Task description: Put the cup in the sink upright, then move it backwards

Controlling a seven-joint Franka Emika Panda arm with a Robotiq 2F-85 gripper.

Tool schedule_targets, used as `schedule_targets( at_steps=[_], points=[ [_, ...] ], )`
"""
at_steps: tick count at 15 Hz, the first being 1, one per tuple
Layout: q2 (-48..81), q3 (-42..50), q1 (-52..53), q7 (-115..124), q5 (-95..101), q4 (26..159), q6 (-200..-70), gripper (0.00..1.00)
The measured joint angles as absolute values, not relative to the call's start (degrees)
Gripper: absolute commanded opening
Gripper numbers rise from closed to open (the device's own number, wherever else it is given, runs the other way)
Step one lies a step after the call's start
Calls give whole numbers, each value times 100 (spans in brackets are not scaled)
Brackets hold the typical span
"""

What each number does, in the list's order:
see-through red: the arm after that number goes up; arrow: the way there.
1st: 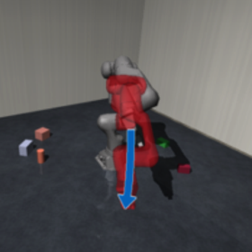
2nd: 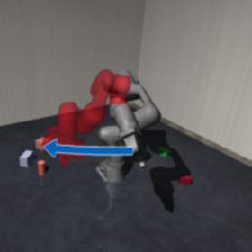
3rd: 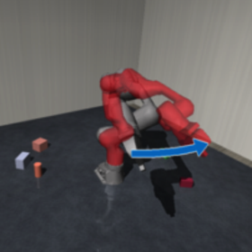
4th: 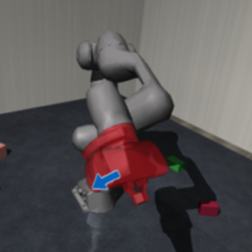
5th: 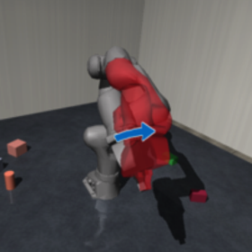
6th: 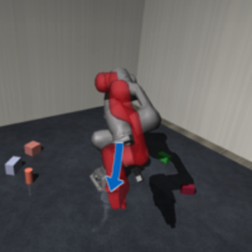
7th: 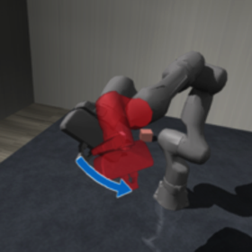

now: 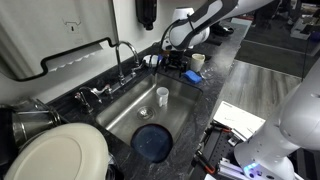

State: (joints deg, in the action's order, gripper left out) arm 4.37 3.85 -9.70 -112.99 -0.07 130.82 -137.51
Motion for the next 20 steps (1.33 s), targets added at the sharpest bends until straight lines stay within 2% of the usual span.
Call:
schedule_targets(
  at_steps=[4, 15, 16, 17, 20],
  points=[
    [583, 513, -1065, -12397, -853, 13122, -13988, 100],
    [982, 515, -1081, -12489, -1340, 12963, -13861, 100],
    [1130, 515, -1094, -12491, -1412, 12893, -13863, 78],
    [1275, 515, -1113, -12491, -1459, 12814, -13884, 74],
    [1629, 508, -1191, -12505, -1500, 12588, -14073, 51]
  ],
)
